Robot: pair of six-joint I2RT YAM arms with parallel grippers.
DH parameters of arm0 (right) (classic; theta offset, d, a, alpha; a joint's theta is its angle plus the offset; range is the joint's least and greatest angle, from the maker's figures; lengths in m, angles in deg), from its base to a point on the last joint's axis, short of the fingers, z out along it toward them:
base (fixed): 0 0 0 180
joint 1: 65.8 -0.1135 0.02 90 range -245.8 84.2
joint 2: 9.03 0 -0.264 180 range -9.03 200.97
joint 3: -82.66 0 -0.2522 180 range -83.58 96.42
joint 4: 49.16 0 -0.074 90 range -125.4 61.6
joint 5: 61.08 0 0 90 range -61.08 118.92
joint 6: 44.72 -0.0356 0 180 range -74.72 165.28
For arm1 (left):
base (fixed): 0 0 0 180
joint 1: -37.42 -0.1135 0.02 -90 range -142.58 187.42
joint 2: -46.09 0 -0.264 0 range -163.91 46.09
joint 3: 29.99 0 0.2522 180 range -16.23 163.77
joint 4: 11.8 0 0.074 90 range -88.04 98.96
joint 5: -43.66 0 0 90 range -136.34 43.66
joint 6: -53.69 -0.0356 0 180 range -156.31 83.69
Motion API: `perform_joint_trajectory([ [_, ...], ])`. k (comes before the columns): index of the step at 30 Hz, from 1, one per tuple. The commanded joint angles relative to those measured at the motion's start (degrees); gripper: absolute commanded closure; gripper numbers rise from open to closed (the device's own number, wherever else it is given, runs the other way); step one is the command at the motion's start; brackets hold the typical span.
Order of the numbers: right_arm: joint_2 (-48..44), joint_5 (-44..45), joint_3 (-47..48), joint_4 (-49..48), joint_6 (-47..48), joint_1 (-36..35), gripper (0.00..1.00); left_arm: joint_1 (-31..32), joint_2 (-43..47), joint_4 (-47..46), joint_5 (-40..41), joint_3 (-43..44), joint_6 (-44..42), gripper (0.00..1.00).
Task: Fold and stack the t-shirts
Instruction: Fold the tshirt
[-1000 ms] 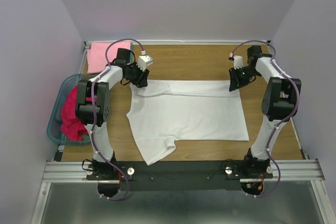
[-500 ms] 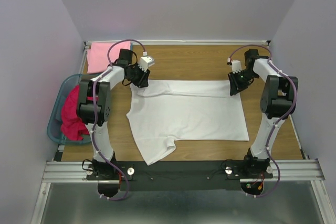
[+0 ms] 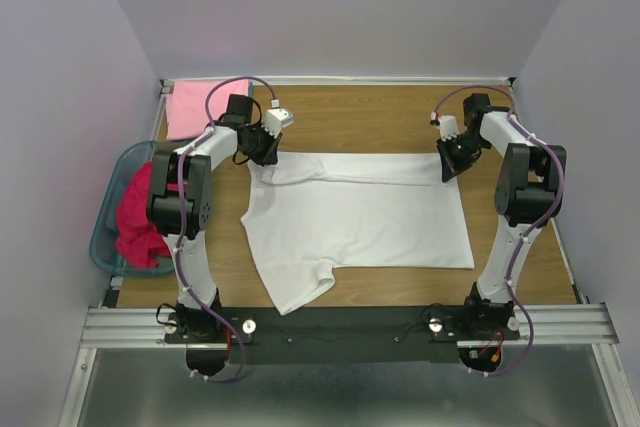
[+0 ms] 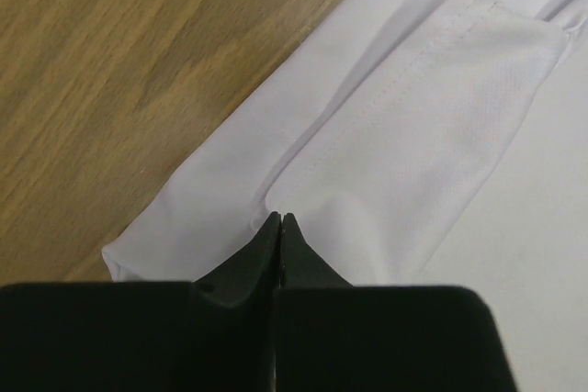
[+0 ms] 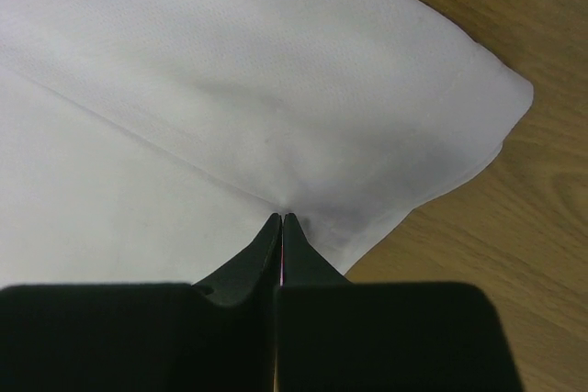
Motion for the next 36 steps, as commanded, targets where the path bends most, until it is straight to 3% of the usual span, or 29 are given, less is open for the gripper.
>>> perform_joint_trajectory([
  [1,1.1,1.5,0.6,0.0,0.6,-0.3,0.95,0.4,3.4,0.9,-1.4,-1.1,-1.5,1.0],
  [3,0.9,1.6,0.8,0.0,0.5,-0.3,0.99,0.5,4.7,2.0,-3.2,-2.1,-3.0,1.0],
  [19,-0.8,2.9,-0.9,0.2,1.8,-0.3,0.99,3.5,18.3,11.9,-9.3,-13.7,-22.8,1.0],
  [30,-1.7,4.5,-2.2,0.4,3.2,-0.3,0.99,8.6,24.5,11.8,-2.6,-26.6,-36.4,1.0],
  [31,-1.7,4.5,-2.3,0.3,3.2,-0.3,0.99,8.7,25.3,11.6,-1.2,-26.8,-36.7,0.92],
  [32,-1.8,4.5,-2.3,0.4,3.2,-0.3,0.99,8.8,25.6,11.8,-1.0,-26.7,-36.8,0.75],
  [36,-2.2,4.6,-1.8,0.5,3.3,-0.3,0.99,8.8,25.4,15.1,-2.9,-23.1,-36.8,0.52],
])
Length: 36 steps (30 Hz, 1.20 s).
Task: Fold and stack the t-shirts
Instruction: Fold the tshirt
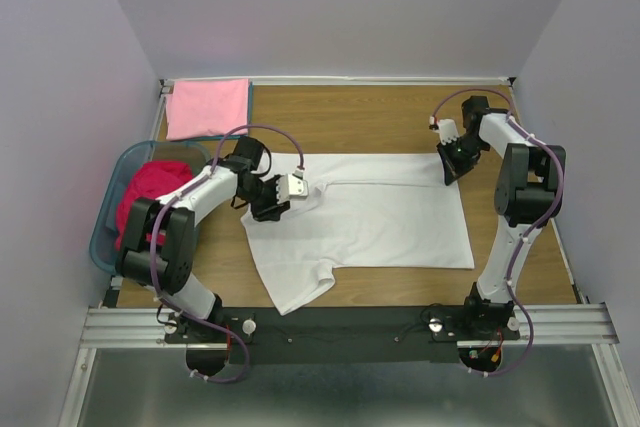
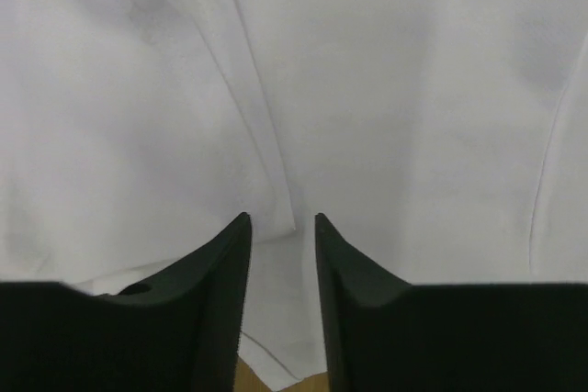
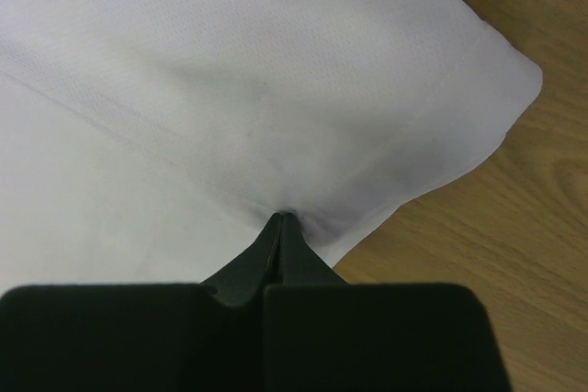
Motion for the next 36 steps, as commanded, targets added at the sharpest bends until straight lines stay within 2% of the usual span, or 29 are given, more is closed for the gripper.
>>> perform_joint_trajectory([
  [1,-2.2,1.6,-0.3,0.6,1.0,-0.3,1.0,0.4,1.3,2.6,-0.5,3.6,-1.7,0.49],
  [3,-2.5,1.9,0.2,0.9,1.1,-0.3,1.0,0.9,0.9,1.2,-1.3,5.5,0.6,0.38],
  [5,-2.9,1.9,0.6,1.1,1.1,-0.3,1.0,2.4,0.6,-1.5,-1.6,6.4,6.4,0.36],
  [7,-3.5,1.8,1.0,1.1,1.0,-0.3,0.99,3.3,0.3,-7.0,-1.8,7.3,11.2,0.28],
  [8,-3.6,1.6,1.1,1.2,0.8,-0.3,1.0,4.4,-0.3,-9.0,-1.2,7.5,15.6,0.19],
  [9,-3.4,1.6,1.3,1.3,0.8,-0.3,0.99,5.1,-1.0,-11.7,-0.8,8.6,17.6,0.19],
  [10,-3.2,2.1,1.7,1.3,0.5,-0.3,0.9,5.4,-2.6,-12.4,-1.2,9.2,18.6,0.19],
  [12,-2.9,2.6,2.1,1.4,0.4,-0.3,0.82,6.7,-4.3,-15.3,-0.7,10.8,22.9,0.19],
  [13,-2.6,2.5,2.2,1.5,0.5,-0.3,0.71,7.2,-5.2,-15.8,-0.4,11.4,23.9,0.19],
  [14,-2.7,2.3,2.4,1.5,0.6,-0.3,0.66,7.7,-6.9,-16.3,0.4,11.9,25.8,0.19],
  [16,-2.4,2.3,2.4,1.5,0.9,-0.3,0.62,9.0,-8.6,-17.3,1.6,13.2,27.0,0.19],
  [21,-0.7,2.5,2.8,1.5,1.7,-0.3,0.62,11.5,-12.9,-20.4,6.0,14.9,30.6,0.2],
  [24,0.1,2.6,3.1,1.5,1.9,-0.4,0.63,12.8,-14.4,-20.6,7.1,15.6,31.5,0.29],
  [25,0.3,2.7,3.1,1.5,2.0,-0.4,0.66,13.2,-15.0,-20.6,7.7,15.7,31.8,0.37],
  [26,0.3,2.8,3.1,1.5,2.1,-0.4,0.67,13.3,-15.4,-20.6,7.9,15.8,31.9,0.37],
  [29,0.7,3.4,3.2,1.6,2.3,-0.4,0.79,13.8,-16.1,-20.7,8.7,15.8,32.1,0.66],
  [30,0.7,3.6,3.4,1.6,2.3,-0.4,0.83,14.1,-16.2,-20.5,8.8,15.8,31.9,0.81],
  [32,0.7,3.8,3.7,1.6,2.3,-0.4,0.93,14.5,-15.8,-20.6,8.7,15.7,31.5,0.96],
  [33,0.6,4.0,3.9,1.5,2.3,-0.4,0.95,14.8,-15.7,-20.2,8.5,15.8,31.3,1.0],
  [36,-0.4,4.8,4.7,1.7,2.3,-0.3,1.0,15.1,-14.2,-19.5,6.9,15.8,30.9,1.0],
])
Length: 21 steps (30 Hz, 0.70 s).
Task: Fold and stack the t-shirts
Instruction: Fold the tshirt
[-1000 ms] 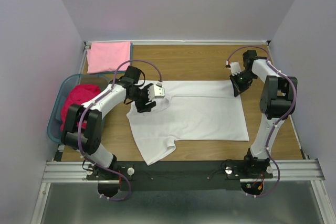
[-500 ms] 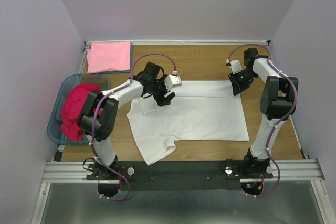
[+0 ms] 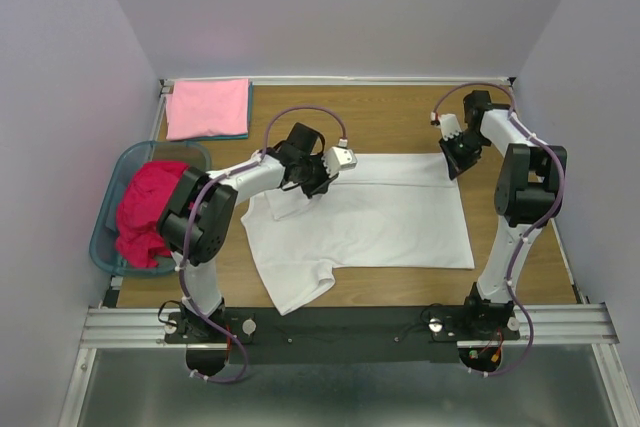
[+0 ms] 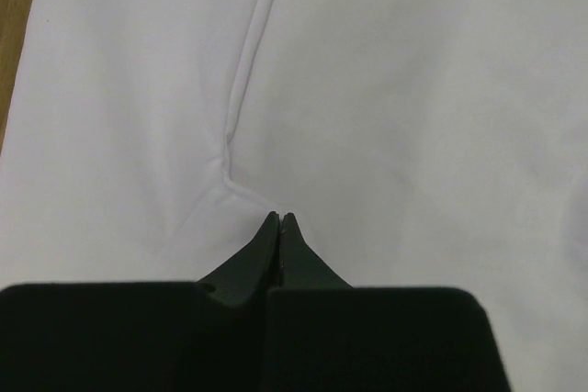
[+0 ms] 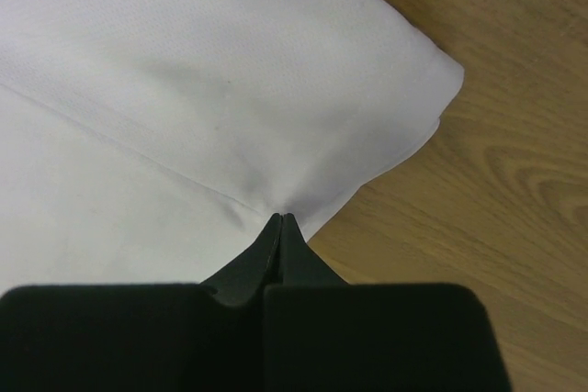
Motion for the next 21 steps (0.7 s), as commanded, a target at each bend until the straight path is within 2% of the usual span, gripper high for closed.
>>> perform_joint_trajectory([
  [1,-0.6,2.0,2.4,0.6,0.5,-0.3,0.99,1.3,1.8,0.4,-0.7,1.3,-0.4,1.0],
  [10,-1.4,3.0,2.2,0.7,1.0,-0.3,0.99,2.9,0.1,2.1,-1.2,0.4,-0.7,1.0],
  [12,-1.6,3.0,2.2,0.7,0.8,-0.3,0.99,2.8,-0.5,3.1,-0.7,0.3,-1.0,0.8],
  [15,-2.3,1.1,3.0,1.1,0.0,-0.4,0.88,2.6,0.6,3.9,-0.5,-1.0,-1.6,0.57],
  [17,-2.4,-0.6,4.4,1.8,-0.9,-0.4,0.84,1.9,3.4,4.2,-2.1,-1.4,-1.6,0.53],
  [21,-1.6,-2.6,6.3,2.5,-2.4,-0.9,0.83,-2.6,8.3,4.9,-3.9,-1.4,-0.3,0.52],
])
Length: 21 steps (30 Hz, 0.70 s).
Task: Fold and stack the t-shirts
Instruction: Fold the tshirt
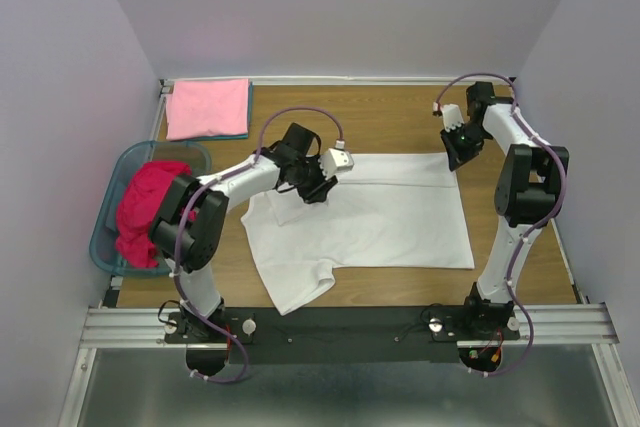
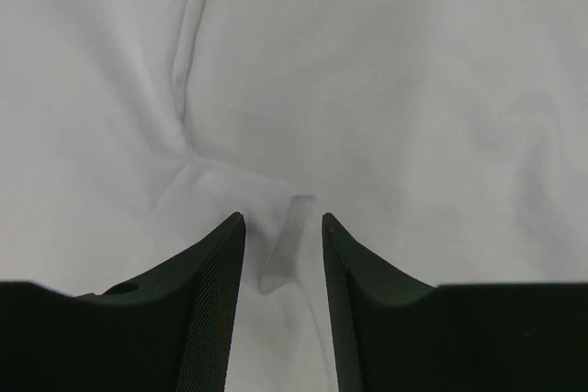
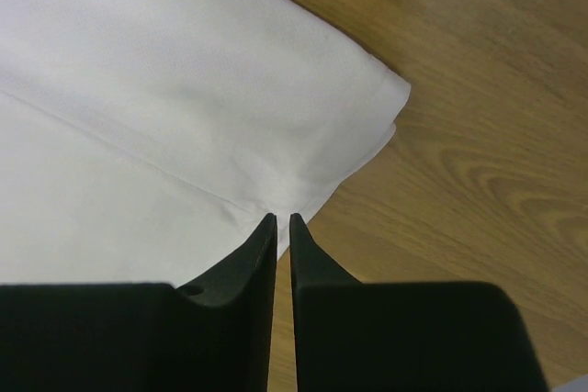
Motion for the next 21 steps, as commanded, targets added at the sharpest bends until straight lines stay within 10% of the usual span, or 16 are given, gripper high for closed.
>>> perform_joint_trajectory([
  [1,-1.3,-3.3,3.0,1.5,-2.0,-1.0,0.83,-4.9,6.9,0.5,-3.0,-0.3,1.4,0.52],
  [21,10.1,4.6,7.2,-4.3,-7.1,-3.2,0.74,-27.2,-11.3,2.1,4.2,7.3,7.8,0.55],
])
